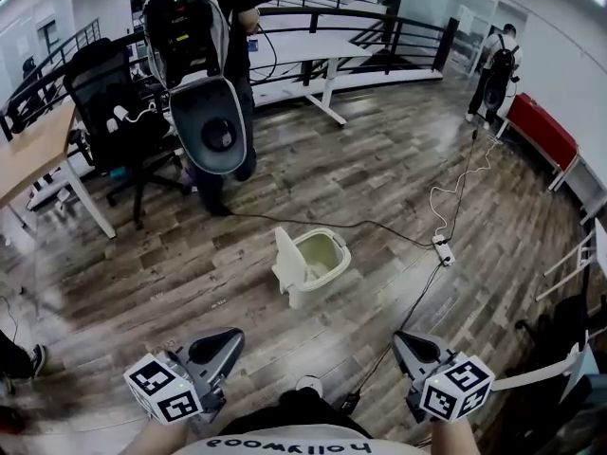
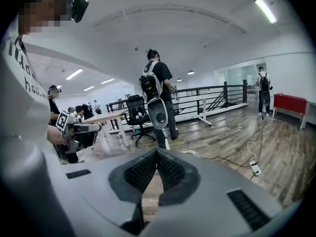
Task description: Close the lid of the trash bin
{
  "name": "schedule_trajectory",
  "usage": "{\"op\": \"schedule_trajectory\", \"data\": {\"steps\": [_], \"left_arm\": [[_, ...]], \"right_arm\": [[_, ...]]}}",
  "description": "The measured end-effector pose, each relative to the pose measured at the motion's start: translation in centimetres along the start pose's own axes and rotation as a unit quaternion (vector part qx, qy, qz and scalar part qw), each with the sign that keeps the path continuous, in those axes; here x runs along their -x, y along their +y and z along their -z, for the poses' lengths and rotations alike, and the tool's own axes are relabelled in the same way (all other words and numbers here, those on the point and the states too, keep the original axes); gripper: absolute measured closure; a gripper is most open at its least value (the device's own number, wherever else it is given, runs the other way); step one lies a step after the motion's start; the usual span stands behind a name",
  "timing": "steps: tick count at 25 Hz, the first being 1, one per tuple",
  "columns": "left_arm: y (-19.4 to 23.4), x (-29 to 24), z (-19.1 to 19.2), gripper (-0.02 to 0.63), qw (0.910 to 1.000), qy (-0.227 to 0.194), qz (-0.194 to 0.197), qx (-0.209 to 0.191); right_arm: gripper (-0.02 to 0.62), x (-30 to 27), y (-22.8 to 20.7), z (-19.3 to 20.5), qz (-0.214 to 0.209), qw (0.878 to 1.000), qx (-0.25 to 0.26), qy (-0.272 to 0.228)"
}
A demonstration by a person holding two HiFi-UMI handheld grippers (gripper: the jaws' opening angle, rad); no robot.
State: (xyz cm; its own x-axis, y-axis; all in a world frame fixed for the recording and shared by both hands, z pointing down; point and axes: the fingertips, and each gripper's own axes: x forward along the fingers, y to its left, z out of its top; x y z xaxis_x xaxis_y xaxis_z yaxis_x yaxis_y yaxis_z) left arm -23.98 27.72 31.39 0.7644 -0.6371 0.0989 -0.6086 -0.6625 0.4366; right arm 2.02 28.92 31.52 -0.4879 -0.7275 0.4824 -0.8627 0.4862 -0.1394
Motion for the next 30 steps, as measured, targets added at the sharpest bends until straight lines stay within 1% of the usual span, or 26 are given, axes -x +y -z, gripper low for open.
{"op": "schedule_trajectory", "data": {"steps": [2, 3, 6, 8, 11, 14, 18, 20, 23, 27, 30], "left_arm": [[0.8, -2.2, -0.3, 0.598, 0.9999, -0.007, -0.005, 0.015], [1.4, -3.2, -0.2, 0.598, 0.9997, -0.004, -0.013, 0.017], [3.5, -6.0, 0.2, 0.598, 0.9983, 0.011, -0.055, 0.014], [5.1, -7.4, 0.0, 0.598, 0.9961, 0.017, -0.087, 0.007], [7.2, -8.8, -1.0, 0.6, 0.9925, 0.003, -0.122, 0.005], [8.4, -10.0, -1.4, 0.6, 0.99, -0.004, -0.14, 0.011], [9.6, -12.0, -0.8, 0.598, 0.9879, 0.014, -0.154, -0.001], [10.2, -13.1, -0.1, 0.598, 0.9875, 0.025, -0.155, -0.005], [11.1, -14.9, 1.2, 0.6, 0.9877, 0.046, -0.15, -0.002], [13.1, -18.2, 2.1, 0.6, 0.9889, 0.063, -0.134, 0.009], [15.2, -20.9, 2.7, 0.6, 0.9896, 0.078, -0.121, 0.005]], "right_arm": [[0.588, -1.1, -2.4, -0.6, -0.006, 1.0, -0.01, 0.002], [0.588, -1.7, -3.5, -0.9, -0.01, 1.0, -0.013, 0.004], [0.588, -3.0, -6.6, -0.9, -0.02, 1.0, -0.014, 0.016], [0.588, -3.7, -8.4, -1.0, -0.03, 0.999, -0.025, 0.017], [0.588, -4.7, -10.6, -1.4, -0.051, 0.997, -0.054, 0.006], [0.588, -5.5, -12.0, -1.4, -0.057, 0.996, -0.062, 0.007], [0.588, -6.8, -13.1, -1.1, -0.059, 0.996, -0.056, 0.024], [0.588, -7.5, -13.4, -1.1, -0.062, 0.996, -0.055, 0.029], [0.588, -8.4, -14.0, -0.8, -0.062, 0.996, -0.058, 0.04], [0.588, -9.9, -16.0, -0.7, -0.043, 0.995, -0.069, 0.052], [0.588, -10.8, -17.4, -1.7, -0.029, 0.995, -0.071, 0.058]]}}
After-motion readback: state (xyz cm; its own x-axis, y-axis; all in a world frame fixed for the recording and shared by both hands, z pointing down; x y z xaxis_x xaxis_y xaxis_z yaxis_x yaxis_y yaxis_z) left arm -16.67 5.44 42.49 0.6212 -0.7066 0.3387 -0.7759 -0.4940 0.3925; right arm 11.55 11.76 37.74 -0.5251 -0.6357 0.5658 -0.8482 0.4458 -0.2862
